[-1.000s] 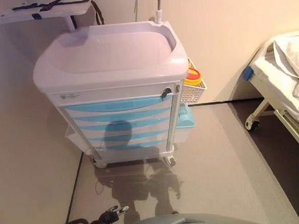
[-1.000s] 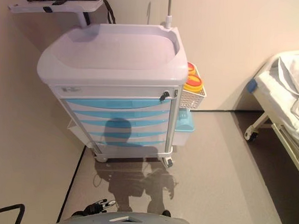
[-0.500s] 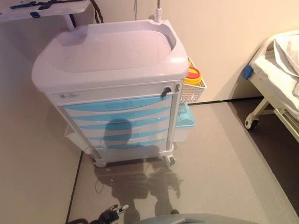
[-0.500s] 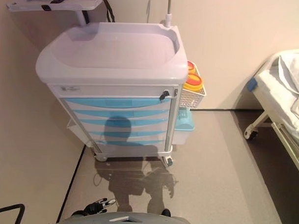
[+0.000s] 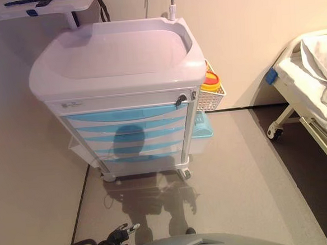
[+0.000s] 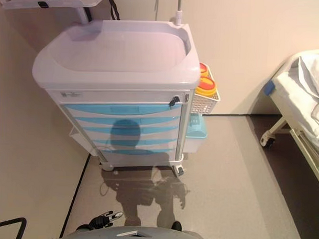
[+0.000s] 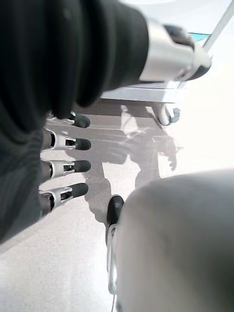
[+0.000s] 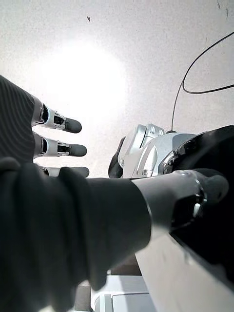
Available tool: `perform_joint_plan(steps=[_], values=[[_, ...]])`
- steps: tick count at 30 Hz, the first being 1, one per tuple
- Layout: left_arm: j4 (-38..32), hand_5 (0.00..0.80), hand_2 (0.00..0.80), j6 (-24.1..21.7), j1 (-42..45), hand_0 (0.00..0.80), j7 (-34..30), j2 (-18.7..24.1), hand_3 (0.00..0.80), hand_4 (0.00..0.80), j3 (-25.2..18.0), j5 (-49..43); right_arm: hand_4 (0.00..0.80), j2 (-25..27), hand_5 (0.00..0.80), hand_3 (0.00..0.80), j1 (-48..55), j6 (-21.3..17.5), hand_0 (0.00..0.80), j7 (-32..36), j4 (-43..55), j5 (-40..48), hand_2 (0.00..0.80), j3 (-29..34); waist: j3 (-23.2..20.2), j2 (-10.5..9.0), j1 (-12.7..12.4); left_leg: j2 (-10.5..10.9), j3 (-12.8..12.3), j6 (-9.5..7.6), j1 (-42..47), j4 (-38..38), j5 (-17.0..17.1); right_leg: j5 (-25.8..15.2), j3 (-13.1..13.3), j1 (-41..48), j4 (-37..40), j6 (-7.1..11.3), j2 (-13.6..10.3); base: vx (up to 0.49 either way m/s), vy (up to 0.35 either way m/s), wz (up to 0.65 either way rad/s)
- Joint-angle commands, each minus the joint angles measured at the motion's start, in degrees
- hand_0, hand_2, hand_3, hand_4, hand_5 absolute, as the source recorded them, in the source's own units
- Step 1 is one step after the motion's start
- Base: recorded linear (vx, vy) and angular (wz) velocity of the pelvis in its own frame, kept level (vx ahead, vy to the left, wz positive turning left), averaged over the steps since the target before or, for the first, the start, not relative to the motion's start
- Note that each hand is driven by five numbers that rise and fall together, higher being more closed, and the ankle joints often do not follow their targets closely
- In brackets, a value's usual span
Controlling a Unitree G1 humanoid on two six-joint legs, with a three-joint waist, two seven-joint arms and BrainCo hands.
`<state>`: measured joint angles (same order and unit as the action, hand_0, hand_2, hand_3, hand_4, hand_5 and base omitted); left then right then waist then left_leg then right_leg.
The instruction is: Open the drawer and pick up the medicine
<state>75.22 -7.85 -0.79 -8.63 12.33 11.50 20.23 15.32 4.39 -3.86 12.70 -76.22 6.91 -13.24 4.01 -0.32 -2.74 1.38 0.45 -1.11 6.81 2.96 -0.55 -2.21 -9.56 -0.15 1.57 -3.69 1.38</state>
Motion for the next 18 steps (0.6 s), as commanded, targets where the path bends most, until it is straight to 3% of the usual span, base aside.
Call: perform_joint_plan(steps=[1, 9, 18], values=[[0.9, 0.000, 0.000, -2.9, -3.8, 0.000, 1.2, -1.9, 0.000, 0.000, -0.3, 0.8, 0.000, -2.7, 0.000, 0.000, -8.5, -1.6, 0.000, -3.6, 0.8, 3.3, 0.000, -0.7, 3.0, -1.42, 0.2, 2.1, -2.0, -1.04, -4.8, -2.9, -0.3, -0.2, 2.3, 1.4, -1.2, 5.56, -4.0, -0.021, -0.008, -0.04], [-1.4, 0.000, 0.000, -6.6, -7.2, 0.000, 2.4, -1.5, 0.000, 0.000, 0.6, 4.3, 0.000, -1.6, 0.000, 0.000, -11.2, -2.8, 0.000, -4.8, 2.6, 5.7, 0.000, -1.6, 9.8, -1.24, 0.7, 2.5, -2.3, -1.45, -12.7, -10.1, -1.1, 1.0, 2.3, -6.4, -8.2, 5.18, -4.9, -0.091, -0.004, -0.03], [-4.3, 0.000, 0.000, -9.1, -12.2, 0.000, 2.1, -0.4, 0.000, 0.000, 1.7, 7.6, 0.000, -0.8, 0.000, 0.000, -16.1, -3.5, 0.000, -6.7, 5.5, 8.8, 0.000, -3.8, 16.3, -1.19, 0.6, 2.8, -3.1, -2.26, -25.9, -18.6, -0.5, 2.5, 3.1, -21.0, -19.9, 4.98, -5.3, -0.107, 0.014, -0.06]])
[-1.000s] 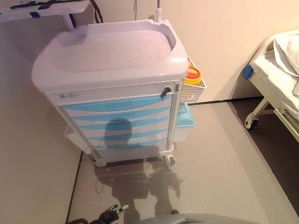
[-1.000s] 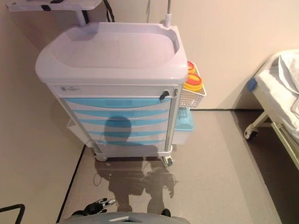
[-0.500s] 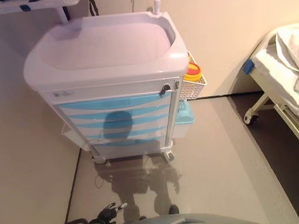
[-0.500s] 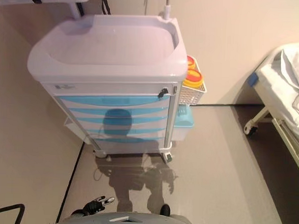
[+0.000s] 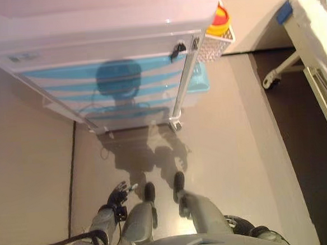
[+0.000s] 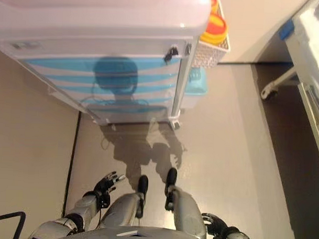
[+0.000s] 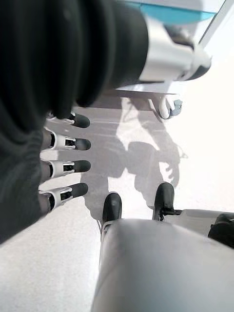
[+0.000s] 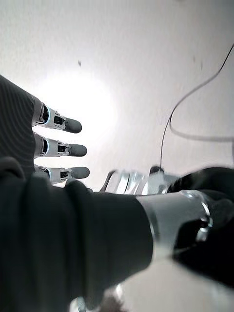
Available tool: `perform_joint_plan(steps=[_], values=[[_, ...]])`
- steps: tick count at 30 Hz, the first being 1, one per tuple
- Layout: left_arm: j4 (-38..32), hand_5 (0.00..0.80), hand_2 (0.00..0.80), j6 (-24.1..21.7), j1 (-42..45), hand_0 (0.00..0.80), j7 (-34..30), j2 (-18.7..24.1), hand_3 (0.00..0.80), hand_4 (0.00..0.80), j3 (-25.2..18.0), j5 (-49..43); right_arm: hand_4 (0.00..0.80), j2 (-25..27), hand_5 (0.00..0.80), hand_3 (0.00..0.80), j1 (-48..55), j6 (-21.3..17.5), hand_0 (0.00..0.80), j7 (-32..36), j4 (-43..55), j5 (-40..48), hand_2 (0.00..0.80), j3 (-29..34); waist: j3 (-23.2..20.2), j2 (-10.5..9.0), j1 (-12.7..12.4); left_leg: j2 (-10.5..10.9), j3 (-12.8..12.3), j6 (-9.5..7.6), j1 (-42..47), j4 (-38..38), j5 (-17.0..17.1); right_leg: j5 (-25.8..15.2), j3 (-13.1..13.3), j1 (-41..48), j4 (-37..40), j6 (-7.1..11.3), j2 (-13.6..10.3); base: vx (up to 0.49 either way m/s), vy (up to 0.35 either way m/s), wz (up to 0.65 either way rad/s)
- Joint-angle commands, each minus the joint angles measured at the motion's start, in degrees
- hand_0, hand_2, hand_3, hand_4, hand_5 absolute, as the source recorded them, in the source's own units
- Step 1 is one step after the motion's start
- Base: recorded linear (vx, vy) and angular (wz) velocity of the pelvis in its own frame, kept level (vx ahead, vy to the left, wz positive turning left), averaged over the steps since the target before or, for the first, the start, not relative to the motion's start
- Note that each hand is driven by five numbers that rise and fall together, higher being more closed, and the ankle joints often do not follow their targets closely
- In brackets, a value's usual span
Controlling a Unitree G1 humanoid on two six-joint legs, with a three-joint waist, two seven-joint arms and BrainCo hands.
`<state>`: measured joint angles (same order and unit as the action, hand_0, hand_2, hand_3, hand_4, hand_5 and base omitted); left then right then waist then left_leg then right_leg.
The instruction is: Open the drawer and pick up the medicine
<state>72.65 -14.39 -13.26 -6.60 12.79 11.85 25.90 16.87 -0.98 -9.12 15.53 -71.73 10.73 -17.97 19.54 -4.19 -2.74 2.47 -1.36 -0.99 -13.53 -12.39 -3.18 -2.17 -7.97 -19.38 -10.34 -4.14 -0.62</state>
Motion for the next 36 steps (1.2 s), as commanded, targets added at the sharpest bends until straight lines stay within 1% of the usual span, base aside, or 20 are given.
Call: perform_joint_plan(steps=[1, 7, 12, 15, 26, 30, 32, 35, 36], values=[[-2.1, 0.000, 0.000, -2.7, -0.3, 0.000, 0.0, -0.7, 0.000, 0.000, 1.5, 2.5, 0.000, -2.2, 0.000, 0.000, -11.2, 1.6, 0.000, -9.7, 1.5, 6.0, 0.000, 0.8, 1.3, 2.64, 0.5, 1.8, -1.4, -2.49, -7.0, -4.2, 2.1, 2.7, 1.6, -3.3, -9.3, 5.38, -3.2, -0.083, 0.040, -0.06], [-4.5, 0.000, 0.000, -3.4, -3.0, 0.000, 1.1, 0.3, 0.000, 0.000, 1.4, 5.2, 0.000, -1.3, 0.000, 0.000, -13.0, 0.9, 0.000, -10.4, 4.1, 8.1, 0.000, 0.8, 3.6, 2.14, 0.9, 1.2, -2.2, -2.67, -12.9, -9.0, 0.7, 3.4, 2.3, -8.9, -13.4, 4.99, -2.5, -0.059, 0.035, -0.11], [-6.7, 0.000, 0.000, -5.2, -4.9, 0.000, 1.3, 1.2, 0.000, 0.000, 1.0, 8.3, 0.000, -0.3, 0.000, 0.000, -13.7, 0.9, 0.000, -10.3, 4.8, 9.0, 0.000, 0.5, 4.9, 1.60, 1.3, 0.8, -2.7, -2.69, -16.8, -13.2, -0.8, 3.8, 2.7, -12.2, -16.3, 4.63, -2.2, -0.035, 0.039, -0.10], [-8.3, 0.000, 0.000, -6.5, -5.4, 0.000, 1.1, 1.7, 0.000, 0.000, 0.3, 11.0, 0.000, 0.4, 0.000, 0.000, -13.6, 1.2, 0.000, -10.1, 4.9, 9.1, 0.000, 0.5, 5.4, 1.65, 1.7, 0.6, -2.9, -2.72, -18.2, -14.9, -1.5, 4.2, 3.2, -13.6, -17.7, 4.39, -2.0, -0.010, 0.044, -0.15], [-14.6, 0.000, 0.000, -11.9, -5.9, 0.000, 0.0, 3.0, 0.000, 0.000, -2.5, 19.1, 0.000, 1.9, 0.000, 0.000, -12.2, 0.9, 0.000, -9.3, 6.0, 8.8, 0.000, 1.1, 6.7, 1.59, 2.7, 0.0, -3.9, -2.43, -20.6, -17.1, -2.1, 4.0, 4.1, -15.7, -18.7, 4.14, -1.2, 0.009, 0.028, -0.06], [-18.7, 0.000, 0.000, -13.9, -5.9, 0.000, -2.4, 3.4, 0.000, 0.000, -3.8, 26.0, 0.000, 2.4, 0.000, 0.000, -11.4, 1.4, 0.000, -9.2, 8.0, 8.7, 0.000, 1.2, 7.0, 1.46, 3.3, -0.2, -4.4, -2.42, -20.9, -17.4, -2.3, 3.7, 4.3, -15.9, -18.1, 4.11, -1.0, 0.007, 0.024, -0.05], [-20.8, 0.000, 0.000, -14.1, -6.3, 0.000, -4.4, 3.9, 0.000, 0.000, -4.4, 29.6, 0.000, 2.6, 0.000, 0.000, -11.2, 1.7, 0.000, -9.4, 8.6, 8.5, 0.000, 1.4, 7.2, 1.47, 3.5, -0.2, -4.6, -2.44, -21.1, -17.9, -2.6, 3.4, 4.6, -16.0, -17.9, 4.15, -1.0, 0.006, 0.030, -0.03], [-24.4, 0.000, 0.000, -14.2, -6.8, 0.000, -7.9, 5.0, 0.000, 0.000, -5.4, 36.3, 0.000, 2.8, 0.000, 0.000, -10.6, 1.5, 0.000, -9.5, 9.3, 8.9, 0.000, 1.4, 7.4, 1.26, 4.0, -0.3, -5.1, -2.55, -21.4, -18.8, -3.2, 2.9, 4.9, -16.2, -17.5, 4.20, -0.9, 0.018, 0.018, -0.08], [-25.8, 0.000, 0.000, -14.4, -7.0, 0.000, -10.0, 5.4, 0.000, 0.000, -6.1, 39.0, 0.000, 2.9, 0.000, 0.000, -10.2, 1.5, 0.000, -9.4, 9.6, 9.1, 0.000, 1.6, 7.5, 1.04, 4.1, -0.4, -5.3, -2.62, -21.4, -19.2, -3.5, 2.6, 5.1, -16.2, -17.3, 4.27, -0.8, 0.027, -0.001, -0.15]])
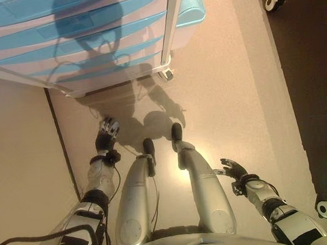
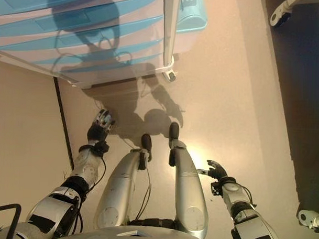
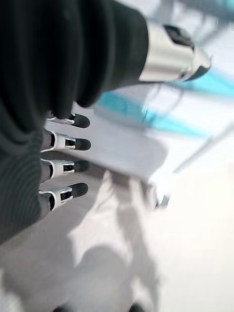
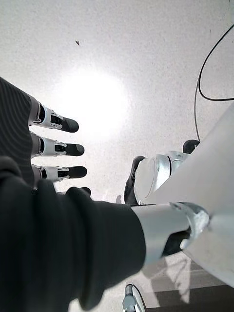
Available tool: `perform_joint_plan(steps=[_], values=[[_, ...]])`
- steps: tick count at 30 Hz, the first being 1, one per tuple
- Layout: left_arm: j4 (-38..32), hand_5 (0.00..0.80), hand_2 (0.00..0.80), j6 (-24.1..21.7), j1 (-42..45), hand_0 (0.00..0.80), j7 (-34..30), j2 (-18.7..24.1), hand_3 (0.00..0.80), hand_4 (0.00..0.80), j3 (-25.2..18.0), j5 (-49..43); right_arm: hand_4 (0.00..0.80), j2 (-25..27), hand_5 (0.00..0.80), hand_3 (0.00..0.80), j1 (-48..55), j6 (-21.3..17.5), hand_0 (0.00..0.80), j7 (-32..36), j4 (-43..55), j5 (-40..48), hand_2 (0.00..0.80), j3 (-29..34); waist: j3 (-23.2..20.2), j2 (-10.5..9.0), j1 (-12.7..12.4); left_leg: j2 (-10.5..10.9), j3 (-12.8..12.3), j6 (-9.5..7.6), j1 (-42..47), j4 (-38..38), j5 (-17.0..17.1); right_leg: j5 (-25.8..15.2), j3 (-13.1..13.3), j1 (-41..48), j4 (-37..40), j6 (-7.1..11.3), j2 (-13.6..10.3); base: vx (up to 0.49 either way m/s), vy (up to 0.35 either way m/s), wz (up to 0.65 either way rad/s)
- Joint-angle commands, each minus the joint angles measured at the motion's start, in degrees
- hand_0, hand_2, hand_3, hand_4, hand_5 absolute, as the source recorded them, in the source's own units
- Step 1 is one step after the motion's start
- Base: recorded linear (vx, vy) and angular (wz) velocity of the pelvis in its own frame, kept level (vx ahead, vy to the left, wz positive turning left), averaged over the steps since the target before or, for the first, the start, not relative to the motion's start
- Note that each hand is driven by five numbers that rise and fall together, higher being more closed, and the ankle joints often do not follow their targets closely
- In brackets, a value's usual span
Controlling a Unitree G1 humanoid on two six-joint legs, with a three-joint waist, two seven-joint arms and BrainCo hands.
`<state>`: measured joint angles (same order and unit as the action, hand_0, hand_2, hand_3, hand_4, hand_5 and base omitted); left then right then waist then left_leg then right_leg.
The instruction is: Open the drawer and pick up the medicine
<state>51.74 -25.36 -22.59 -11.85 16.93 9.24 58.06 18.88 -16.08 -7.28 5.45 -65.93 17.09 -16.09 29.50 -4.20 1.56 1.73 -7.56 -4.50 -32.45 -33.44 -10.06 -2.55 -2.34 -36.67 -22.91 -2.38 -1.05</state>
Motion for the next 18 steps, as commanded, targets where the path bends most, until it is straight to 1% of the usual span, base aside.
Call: perform_joint_plan(steps=[1, 5, 9, 11, 14, 18], values=[[-5.9, 0.000, 0.000, -3.4, 2.2, 0.000, -6.4, 1.7, 0.000, 0.000, -4.2, 8.7, 0.000, 0.8, 0.000, 0.000, 5.2, -0.5, 0.000, 0.8, 4.0, 2.7, 0.000, -0.2, -2.3, 0.79, 0.0, 0.3, 0.7, 0.80, -2.6, 1.3, 3.1, 2.7, -0.4, 1.2, -4.4, 2.56, -0.3, 0.029, -0.006, -0.17], [-9.5, 0.000, 0.000, -3.3, 0.4, 0.000, -13.0, 3.1, 0.000, 0.000, -7.0, 17.5, 0.000, 0.6, 0.000, 0.000, 6.5, -0.9, 0.000, 1.0, 4.4, 2.4, 0.000, -0.2, -2.2, -0.21, 0.5, -0.1, 0.0, 0.37, -3.4, -0.4, 1.9, 1.5, 0.3, 1.1, -3.2, 2.74, 0.0, 0.015, -0.008, -0.12], [-13.0, 0.000, 0.000, -3.2, -2.0, 0.000, -18.0, 4.2, 0.000, 0.000, -10.0, 23.8, 0.000, -0.1, 0.000, 0.000, 7.2, -1.5, 0.000, 1.2, 3.7, 1.2, 0.000, -0.5, -2.2, -1.14, 0.7, -0.5, -0.5, 0.07, -4.1, -1.8, 0.8, 1.1, 0.7, 1.1, -2.7, 2.85, 0.4, 0.003, -0.016, -0.05], [-13.9, 0.000, 0.000, -2.8, -3.9, 0.000, -19.8, 4.9, 0.000, 0.000, -10.9, 25.5, 0.000, -0.4, 0.000, 0.000, 7.3, -1.6, 0.000, 1.2, 3.4, 1.0, 0.000, -0.8, -2.1, -1.46, 0.9, -0.8, -0.6, -0.04, -4.4, -2.5, 0.4, 1.0, 1.0, 1.1, -2.6, 2.87, 0.5, -0.006, -0.014, -0.18], [-14.0, 0.000, 0.000, -3.7, -7.1, 0.000, -19.3, 6.6, 0.000, 0.000, -10.6, 24.2, 0.000, -0.4, 0.000, 0.000, 7.1, -1.8, 0.000, 1.8, 2.8, 1.4, 0.000, -1.4, -2.2, -1.65, 1.1, -0.9, -0.7, -0.12, -4.7, -3.1, 0.1, 1.0, 1.2, 1.1, -2.8, 2.92, 0.7, -0.004, -0.009, -0.13], [-13.7, 0.000, 0.000, -2.6, -12.2, 0.000, -20.4, 9.2, 0.000, 0.000, -10.6, 24.8, 0.000, -0.8, 0.000, 0.000, 7.3, -2.1, 0.000, 2.1, 3.2, 1.6, 0.000, -2.3, -2.2, -2.17, 1.5, -1.1, -0.9, -0.24, -4.9, -3.8, -0.5, 1.1, 1.2, 1.3, -3.0, 3.07, 0.9, 0.002, -0.009, -0.04]])
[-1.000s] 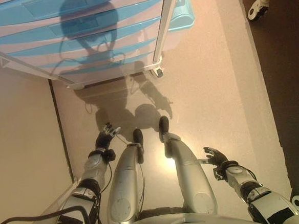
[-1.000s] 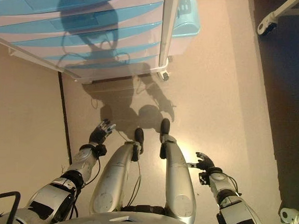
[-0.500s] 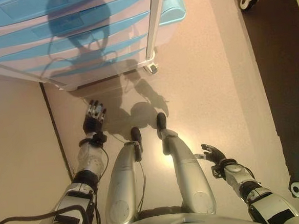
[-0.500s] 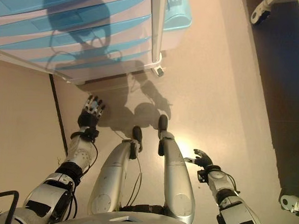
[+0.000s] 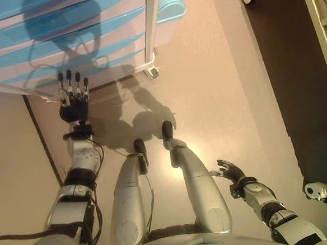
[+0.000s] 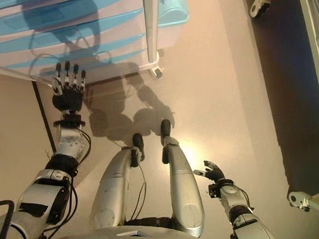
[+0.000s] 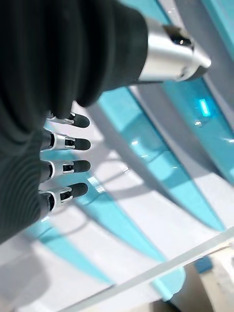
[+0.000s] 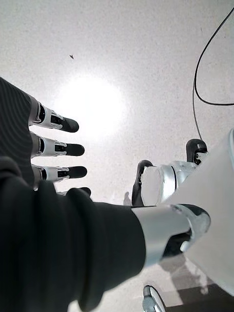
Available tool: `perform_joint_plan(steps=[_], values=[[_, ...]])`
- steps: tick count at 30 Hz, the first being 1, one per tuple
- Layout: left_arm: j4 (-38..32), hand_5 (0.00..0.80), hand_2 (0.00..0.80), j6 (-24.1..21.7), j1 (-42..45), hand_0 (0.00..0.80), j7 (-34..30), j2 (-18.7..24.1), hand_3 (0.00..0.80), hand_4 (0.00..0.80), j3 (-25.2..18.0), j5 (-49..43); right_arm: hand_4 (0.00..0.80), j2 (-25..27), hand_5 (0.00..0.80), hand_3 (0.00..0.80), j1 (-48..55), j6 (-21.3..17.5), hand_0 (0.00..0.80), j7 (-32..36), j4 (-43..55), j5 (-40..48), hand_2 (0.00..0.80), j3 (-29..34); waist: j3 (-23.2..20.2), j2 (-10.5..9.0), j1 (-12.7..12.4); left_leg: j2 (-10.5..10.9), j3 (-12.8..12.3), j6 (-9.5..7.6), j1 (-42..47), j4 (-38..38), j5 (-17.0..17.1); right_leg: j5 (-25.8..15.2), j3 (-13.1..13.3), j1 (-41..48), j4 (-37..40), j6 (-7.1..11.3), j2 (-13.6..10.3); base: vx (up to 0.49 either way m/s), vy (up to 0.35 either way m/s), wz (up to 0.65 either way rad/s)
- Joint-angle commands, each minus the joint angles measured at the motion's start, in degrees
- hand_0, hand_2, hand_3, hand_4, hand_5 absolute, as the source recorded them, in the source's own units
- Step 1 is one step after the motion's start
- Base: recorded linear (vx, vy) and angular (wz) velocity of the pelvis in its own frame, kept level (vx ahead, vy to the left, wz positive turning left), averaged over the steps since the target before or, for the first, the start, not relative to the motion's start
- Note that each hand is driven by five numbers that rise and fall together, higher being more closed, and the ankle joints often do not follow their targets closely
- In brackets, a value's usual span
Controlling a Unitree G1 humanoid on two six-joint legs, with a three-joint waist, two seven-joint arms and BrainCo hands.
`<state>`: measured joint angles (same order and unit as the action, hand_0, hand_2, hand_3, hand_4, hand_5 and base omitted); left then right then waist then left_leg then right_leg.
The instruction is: Open the drawer and pick up the medicine
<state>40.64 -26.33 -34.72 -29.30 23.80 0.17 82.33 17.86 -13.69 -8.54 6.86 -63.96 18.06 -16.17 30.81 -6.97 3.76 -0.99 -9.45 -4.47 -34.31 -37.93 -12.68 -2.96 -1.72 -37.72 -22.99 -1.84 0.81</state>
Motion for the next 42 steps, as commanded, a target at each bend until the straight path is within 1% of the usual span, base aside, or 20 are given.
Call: perform_joint_plan(steps=[1, 3, 8, 13, 15, 19, 20, 21, 25, 30, 39, 42], values=[[-3.1, 0.000, 0.000, -1.1, -1.2, 0.000, -3.7, 3.1, 0.000, 0.000, -1.6, 1.6, 0.000, 0.1, 0.000, 0.000, 5.3, -1.0, 0.000, 0.8, 1.5, 0.6, 0.000, -2.5, -3.5, 0.40, -0.6, 1.5, 0.9, -0.28, -3.1, 0.4, 2.0, 1.6, 0.5, 2.5, -2.8, 2.56, -1.0, 0.000, 0.000, 0.00], [-4.0, 0.000, 0.000, 0.3, -3.1, 0.000, -5.5, 4.1, 0.000, 0.000, -1.9, 4.4, 0.000, -0.2, 0.000, 0.000, 5.5, -1.3, 0.000, 0.6, 2.0, 0.9, 0.000, -3.1, -3.4, -0.01, -0.6, 1.5, 1.0, -0.31, -3.2, -0.1, 1.7, 1.6, 0.5, 2.7, -2.7, 2.63, -0.9, -0.002, -0.038, -0.03], [-6.9, 0.000, 0.000, 3.1, -6.1, 0.000, -9.7, 4.6, 0.000, 0.000, -2.8, 10.7, 0.000, -1.3, 0.000, 0.000, 5.9, -1.4, 0.000, 0.4, 2.7, 1.6, 0.000, -4.3, -3.2, -1.43, -0.6, 1.4, 1.1, -0.23, -2.9, -0.9, 1.2, 1.1, 0.4, 4.1, -1.6, 2.89, -0.6, 0.012, -0.061, -0.01], [-6.4, 0.000, 0.000, 4.2, -8.5, 0.000, -11.6, 6.0, 0.000, 0.000, -3.0, 15.2, 0.000, -2.2, 0.000, 0.000, 6.3, -1.7, 0.000, 0.6, 2.3, 2.5, 0.000, -5.3, -2.9, -2.73, -0.7, 1.3, 1.3, -0.25, -2.7, -1.6, 0.9, 0.5, 0.3, 5.5, -0.3, 3.10, -0.3, 0.021, -0.065, 0.02], [-5.7, 0.000, 0.000, 4.7, -9.4, 0.000, -11.7, 7.0, 0.000, 0.000, -3.2, 15.4, 0.000, -2.6, 0.000, 0.000, 6.6, -2.0, 0.000, 0.9, 2.2, 2.8, 0.000, -5.8, -2.7, -3.28, -0.7, 1.2, 1.4, -0.40, -2.8, -2.2, 0.6, 0.3, 0.3, 6.0, 0.1, 3.19, -0.2, 0.019, -0.074, -0.01], [-4.4, 0.000, 0.000, 5.6, -10.2, 0.000, -10.9, 8.4, 0.000, 0.000, -2.7, 14.5, 0.000, -3.3, 0.000, 0.000, 7.0, -2.1, 0.000, 1.2, 2.4, 3.3, 0.000, -6.5, -2.4, -4.00, -1.0, 1.2, 1.5, -0.54, -2.8, -2.9, 0.3, 0.1, 0.1, 7.3, 1.1, 3.34, -0.1, 0.039, -0.056, -0.04], [-4.0, 0.000, 0.000, 5.8, -10.2, 0.000, -10.7, 8.6, 0.000, 0.000, -2.5, 14.3, 0.000, -3.5, 0.000, 0.000, 7.0, -2.1, 0.000, 1.2, 2.4, 3.5, 0.000, -6.7, -2.7, -3.75, -1.2, 1.3, 2.1, -0.40, -2.1, -3.2, -1.5, 1.4, 0.2, 8.0, 0.9, 3.67, 0.2, 0.009, -0.041, 0.03], [-3.7, 0.000, 0.000, 5.9, -10.4, 0.000, -10.6, 8.8, 0.000, 0.000, -2.5, 14.2, 0.000, -3.5, 0.000, 0.000, 7.0, -2.1, 0.000, 1.2, 2.5, 3.5, 0.000, -6.8, -2.3, -4.15, -1.1, 1.2, 1.5, -0.60, -2.7, -3.2, 0.1, 0.1, 0.1, 7.7, 1.4, 3.37, 0.0, 0.008, -0.035, 0.00], [-1.8, 0.000, 0.000, 7.8, -10.3, 0.000, -10.0, 9.8, 0.000, 0.000, -2.4, 14.0, 0.000, -4.1, 0.000, 0.000, 7.4, -1.8, 0.000, 1.2, 3.1, 3.7, 0.000, -7.2, -2.2, -4.42, -1.4, 1.2, 1.6, -0.59, -2.5, -3.8, 0.1, 0.2, -0.1, 9.4, 2.5, 3.34, 0.3, -0.006, -0.050, 0.01], [-0.1, 0.000, 0.000, 9.3, -9.4, 0.000, -7.4, 10.4, 0.000, 0.000, -1.9, 11.3, 0.000, -4.6, 0.000, 0.000, 7.6, -1.5, 0.000, 1.2, 3.5, 3.9, 0.000, -7.5, -2.0, -4.67, -1.9, 1.2, 1.8, -0.64, -2.2, -4.2, 0.0, 0.2, -0.4, 11.2, 3.7, 3.42, 0.7, 0.018, -0.048, 0.02], [3.8, 0.000, 0.000, 12.3, -3.1, 0.000, -4.8, 9.4, 0.000, 0.000, -2.6, 7.0, 0.000, -5.9, 0.000, 0.000, 8.8, -0.5, 0.000, 0.5, 4.4, 4.3, 0.000, -7.6, -2.0, -4.86, -3.3, 1.6, 2.0, -0.77, -0.9, -4.2, -0.1, 0.8, -0.9, 15.5, 5.7, 3.65, 1.3, 0.038, -0.047, 0.02], [4.9, 0.000, 0.000, 12.8, -1.1, 0.000, -5.0, 8.8, 0.000, 0.000, -3.1, 5.5, 0.000, -6.3, 0.000, 0.000, 9.4, -0.4, 0.000, 0.4, 4.4, 4.1, 0.000, -7.6, -2.2, -4.88, -3.6, 1.6, 2.1, -0.73, -0.4, -4.2, 0.2, 0.9, -0.9, 16.6, 6.2, 3.68, 1.5, 0.053, -0.028, 0.02]])
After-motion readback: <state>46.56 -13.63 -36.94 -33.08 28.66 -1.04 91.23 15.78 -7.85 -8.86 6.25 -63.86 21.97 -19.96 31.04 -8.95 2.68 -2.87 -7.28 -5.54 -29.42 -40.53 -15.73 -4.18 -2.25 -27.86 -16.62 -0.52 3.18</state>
